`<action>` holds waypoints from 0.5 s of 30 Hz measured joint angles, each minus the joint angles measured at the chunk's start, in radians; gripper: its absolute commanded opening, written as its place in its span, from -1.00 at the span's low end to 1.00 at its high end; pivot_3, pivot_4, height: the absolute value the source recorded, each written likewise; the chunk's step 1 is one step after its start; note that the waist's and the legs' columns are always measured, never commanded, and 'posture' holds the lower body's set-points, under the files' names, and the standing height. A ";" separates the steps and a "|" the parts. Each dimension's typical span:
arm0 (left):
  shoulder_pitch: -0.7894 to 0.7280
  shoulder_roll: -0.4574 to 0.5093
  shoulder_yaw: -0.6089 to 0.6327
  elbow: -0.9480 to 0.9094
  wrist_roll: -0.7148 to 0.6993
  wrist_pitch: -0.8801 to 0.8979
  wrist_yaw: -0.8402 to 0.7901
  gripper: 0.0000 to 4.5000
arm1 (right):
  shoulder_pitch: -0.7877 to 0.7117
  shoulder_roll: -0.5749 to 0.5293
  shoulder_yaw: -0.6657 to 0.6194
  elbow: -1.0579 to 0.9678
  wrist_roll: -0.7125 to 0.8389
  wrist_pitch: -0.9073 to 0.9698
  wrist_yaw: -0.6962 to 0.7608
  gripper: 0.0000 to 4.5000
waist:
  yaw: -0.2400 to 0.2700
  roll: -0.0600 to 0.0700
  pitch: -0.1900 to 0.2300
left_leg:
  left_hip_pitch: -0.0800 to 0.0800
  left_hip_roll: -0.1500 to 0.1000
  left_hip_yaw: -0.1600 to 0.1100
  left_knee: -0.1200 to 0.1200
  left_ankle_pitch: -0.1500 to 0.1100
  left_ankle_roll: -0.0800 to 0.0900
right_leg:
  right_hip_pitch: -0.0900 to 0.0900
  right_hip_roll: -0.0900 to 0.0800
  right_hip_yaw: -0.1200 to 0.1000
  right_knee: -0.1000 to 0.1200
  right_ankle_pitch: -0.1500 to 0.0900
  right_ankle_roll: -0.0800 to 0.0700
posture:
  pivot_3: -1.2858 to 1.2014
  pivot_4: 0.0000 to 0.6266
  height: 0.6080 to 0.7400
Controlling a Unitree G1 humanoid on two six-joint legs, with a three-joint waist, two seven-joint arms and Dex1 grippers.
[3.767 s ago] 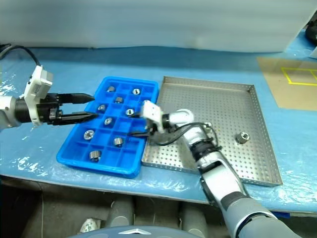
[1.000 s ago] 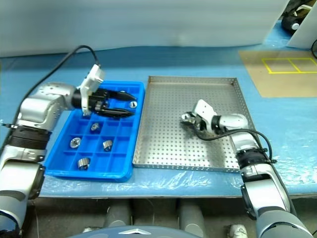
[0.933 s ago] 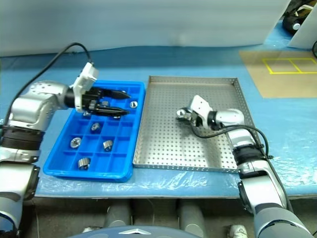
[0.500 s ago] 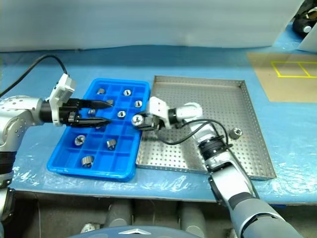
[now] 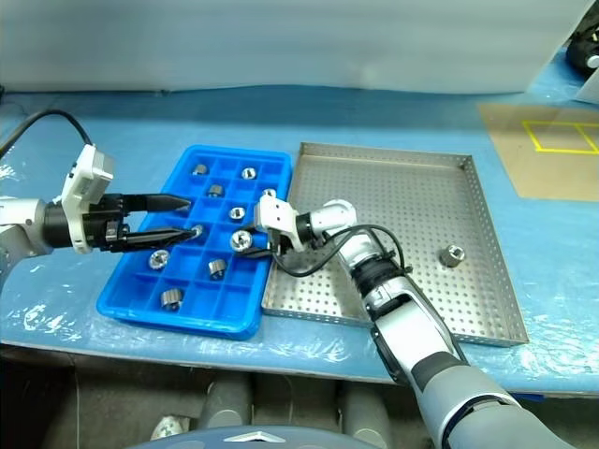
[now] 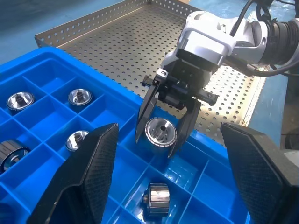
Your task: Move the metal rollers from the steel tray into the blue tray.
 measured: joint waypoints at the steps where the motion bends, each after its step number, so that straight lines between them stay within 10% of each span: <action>1: 0.000 0.000 0.000 -0.001 -0.002 0.000 0.003 0.65 | -0.008 0.000 -0.004 0.017 -0.005 -0.012 -0.012 -0.25 | 0.000 0.000 0.000 | 0.000 0.000 0.000 0.000 0.000 0.000 | 0.000 0.000 0.000 0.000 0.000 0.000 | 0.22 -0.52 1.00; 8: -0.006 0.000 -0.008 -0.001 -0.013 -0.002 0.005 0.65 | -0.026 0.000 -0.015 0.081 -0.016 -0.078 -0.050 -0.25 | 0.002 0.000 0.000 | 0.000 0.000 0.000 0.001 0.000 0.000 | 0.000 0.000 0.000 0.001 0.000 0.000 | 0.20 -0.52 1.00; 15: -0.066 0.007 -0.050 0.044 -0.005 -0.025 -0.015 0.65 | -0.026 -0.008 -0.041 0.078 -0.010 -0.074 -0.059 0.75 | 0.003 0.000 0.000 | 0.000 0.000 0.000 0.002 0.000 0.000 | 0.000 0.000 0.000 0.001 0.000 0.000 | 0.17 -0.52 1.00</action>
